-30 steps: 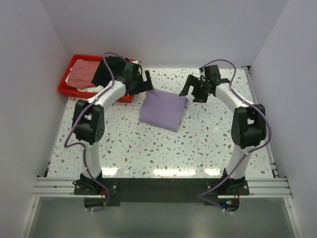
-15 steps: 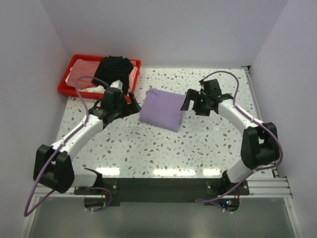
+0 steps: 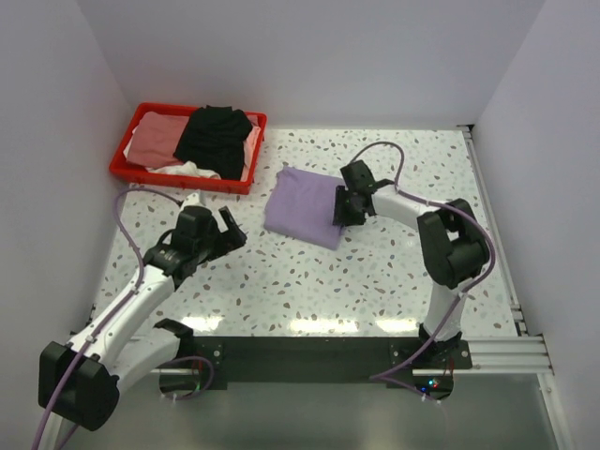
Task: Fold and stack the t-shirts
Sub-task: Neatly place the folded tshirt to the corner
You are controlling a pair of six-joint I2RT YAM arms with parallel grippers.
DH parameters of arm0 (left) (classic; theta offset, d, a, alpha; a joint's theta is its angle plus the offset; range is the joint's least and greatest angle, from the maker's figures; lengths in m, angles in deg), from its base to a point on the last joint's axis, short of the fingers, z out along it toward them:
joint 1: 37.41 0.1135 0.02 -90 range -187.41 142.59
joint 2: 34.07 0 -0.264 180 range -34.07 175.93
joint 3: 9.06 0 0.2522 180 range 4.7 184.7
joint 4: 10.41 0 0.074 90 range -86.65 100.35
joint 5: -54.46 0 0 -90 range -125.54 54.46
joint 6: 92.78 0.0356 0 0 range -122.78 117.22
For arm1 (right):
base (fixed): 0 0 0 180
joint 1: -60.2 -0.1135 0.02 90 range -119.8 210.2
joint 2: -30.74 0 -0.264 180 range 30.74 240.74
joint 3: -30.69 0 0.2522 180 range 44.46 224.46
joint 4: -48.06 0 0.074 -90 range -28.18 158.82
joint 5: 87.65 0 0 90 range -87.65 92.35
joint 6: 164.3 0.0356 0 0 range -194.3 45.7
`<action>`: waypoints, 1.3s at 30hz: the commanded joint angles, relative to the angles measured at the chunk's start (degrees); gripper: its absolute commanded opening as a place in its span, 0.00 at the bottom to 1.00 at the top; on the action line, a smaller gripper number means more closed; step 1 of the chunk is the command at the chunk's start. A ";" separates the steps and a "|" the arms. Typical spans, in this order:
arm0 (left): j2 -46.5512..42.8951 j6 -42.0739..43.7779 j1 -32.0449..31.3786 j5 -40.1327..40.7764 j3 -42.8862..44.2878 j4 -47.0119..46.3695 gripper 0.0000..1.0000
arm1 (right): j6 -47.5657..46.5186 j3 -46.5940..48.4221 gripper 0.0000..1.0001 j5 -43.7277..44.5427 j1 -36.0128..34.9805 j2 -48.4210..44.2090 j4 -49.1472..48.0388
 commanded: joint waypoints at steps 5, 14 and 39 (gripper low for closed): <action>-0.61 -0.71 -0.05 2.77 0.58 1.11 1.00 | -1.89 8.23 0.24 7.72 -0.91 6.21 -0.73; 0.19 -1.06 0.03 8.65 2.60 3.57 1.00 | -14.72 28.69 0.14 18.00 1.45 18.78 10.42; 13.28 -3.70 0.21 16.13 13.06 2.43 1.00 | -29.23 51.84 0.13 23.99 33.88 31.89 17.29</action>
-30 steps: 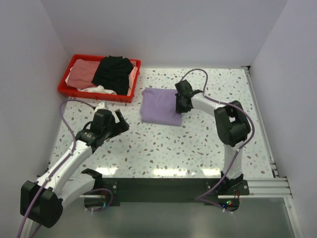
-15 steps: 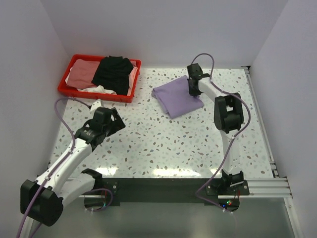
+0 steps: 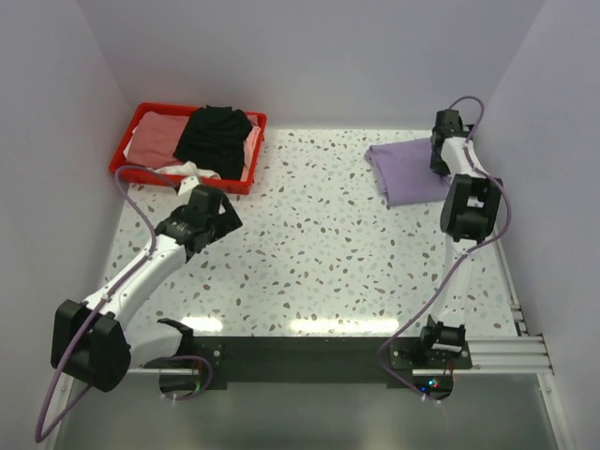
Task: Fold and stack the t-shirts
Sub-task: Neatly place the folded tshirt to the corner
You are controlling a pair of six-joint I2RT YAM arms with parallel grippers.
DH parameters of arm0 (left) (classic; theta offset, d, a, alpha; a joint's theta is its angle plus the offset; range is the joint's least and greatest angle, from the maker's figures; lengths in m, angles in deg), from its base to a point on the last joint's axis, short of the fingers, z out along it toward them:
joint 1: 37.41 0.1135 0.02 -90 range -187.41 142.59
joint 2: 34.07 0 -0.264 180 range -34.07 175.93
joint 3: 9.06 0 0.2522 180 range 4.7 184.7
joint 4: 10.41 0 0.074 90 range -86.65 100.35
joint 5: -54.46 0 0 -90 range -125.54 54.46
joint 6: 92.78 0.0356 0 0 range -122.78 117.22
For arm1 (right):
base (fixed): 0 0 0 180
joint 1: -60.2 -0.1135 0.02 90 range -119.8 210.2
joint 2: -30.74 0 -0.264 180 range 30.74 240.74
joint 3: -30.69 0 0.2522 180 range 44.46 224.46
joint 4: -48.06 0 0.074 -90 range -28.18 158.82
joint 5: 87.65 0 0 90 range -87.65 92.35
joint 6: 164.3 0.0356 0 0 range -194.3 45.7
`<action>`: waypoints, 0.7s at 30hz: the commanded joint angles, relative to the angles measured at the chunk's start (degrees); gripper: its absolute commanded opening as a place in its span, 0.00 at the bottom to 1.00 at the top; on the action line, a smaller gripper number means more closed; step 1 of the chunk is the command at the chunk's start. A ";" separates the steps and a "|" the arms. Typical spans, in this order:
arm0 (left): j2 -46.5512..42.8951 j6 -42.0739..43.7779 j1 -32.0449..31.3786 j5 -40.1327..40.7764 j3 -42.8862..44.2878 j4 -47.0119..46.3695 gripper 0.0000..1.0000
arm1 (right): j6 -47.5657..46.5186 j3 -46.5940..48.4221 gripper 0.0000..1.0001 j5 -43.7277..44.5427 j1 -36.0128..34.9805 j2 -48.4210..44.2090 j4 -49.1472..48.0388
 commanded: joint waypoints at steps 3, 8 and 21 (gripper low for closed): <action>3.56 -0.22 0.17 1.35 4.41 -3.49 1.00 | -1.10 4.00 0.13 0.53 5.29 1.75 1.75; 6.47 -0.04 0.17 0.56 6.43 -3.32 1.00 | 0.48 2.87 0.30 0.53 7.66 1.49 1.49; -2.13 1.71 0.17 2.32 5.90 -3.49 1.00 | 7.07 -9.04 0.99 -6.49 7.67 -27.39 -0.17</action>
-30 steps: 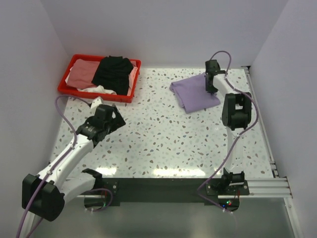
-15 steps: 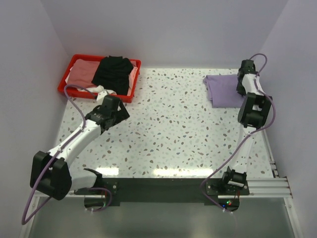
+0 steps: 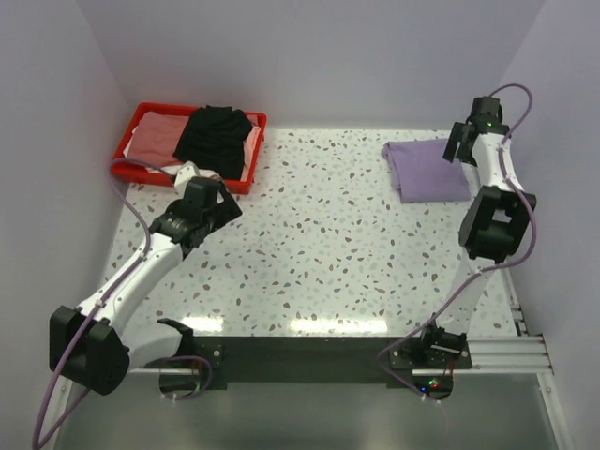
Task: Fold and stack the t-shirts
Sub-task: Neatly place the folded tshirt to the corner, then reset both grippers
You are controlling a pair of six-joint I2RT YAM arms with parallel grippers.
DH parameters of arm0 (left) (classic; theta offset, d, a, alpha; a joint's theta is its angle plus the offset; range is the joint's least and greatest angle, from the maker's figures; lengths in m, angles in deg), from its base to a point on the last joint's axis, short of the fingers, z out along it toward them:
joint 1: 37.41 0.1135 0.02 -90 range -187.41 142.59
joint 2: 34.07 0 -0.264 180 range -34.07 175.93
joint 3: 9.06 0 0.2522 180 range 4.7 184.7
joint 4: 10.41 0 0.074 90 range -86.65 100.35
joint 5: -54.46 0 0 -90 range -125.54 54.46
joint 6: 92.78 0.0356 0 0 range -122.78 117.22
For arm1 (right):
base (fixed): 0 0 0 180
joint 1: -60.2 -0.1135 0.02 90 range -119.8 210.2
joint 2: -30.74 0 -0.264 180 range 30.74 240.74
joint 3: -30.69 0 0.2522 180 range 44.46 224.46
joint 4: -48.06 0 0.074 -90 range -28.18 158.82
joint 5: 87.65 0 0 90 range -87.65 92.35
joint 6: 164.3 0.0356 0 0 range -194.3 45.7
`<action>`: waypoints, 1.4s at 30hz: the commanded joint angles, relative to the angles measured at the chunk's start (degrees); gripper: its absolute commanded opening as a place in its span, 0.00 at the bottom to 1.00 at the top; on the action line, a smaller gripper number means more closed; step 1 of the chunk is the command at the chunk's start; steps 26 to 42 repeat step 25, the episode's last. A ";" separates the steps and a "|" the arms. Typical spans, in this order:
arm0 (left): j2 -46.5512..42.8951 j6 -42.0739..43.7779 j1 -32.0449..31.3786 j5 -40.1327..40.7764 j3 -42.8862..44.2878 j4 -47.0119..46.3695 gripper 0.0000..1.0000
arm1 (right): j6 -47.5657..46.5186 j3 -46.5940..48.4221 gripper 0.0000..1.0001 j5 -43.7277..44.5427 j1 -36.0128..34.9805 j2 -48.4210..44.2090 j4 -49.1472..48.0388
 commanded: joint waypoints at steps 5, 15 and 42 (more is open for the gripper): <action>-9.09 4.24 0.17 0.52 -0.13 -5.10 1.00 | 10.01 -25.57 0.99 -11.34 -0.73 -36.74 -14.73; -23.15 7.41 0.17 0.09 -13.65 -16.88 1.00 | 16.43 -70.31 0.99 -28.93 -0.82 -75.17 -29.90; -24.04 6.18 0.17 -0.36 -17.45 -15.92 1.00 | 13.19 -79.66 0.99 -28.59 -0.82 -87.66 -29.63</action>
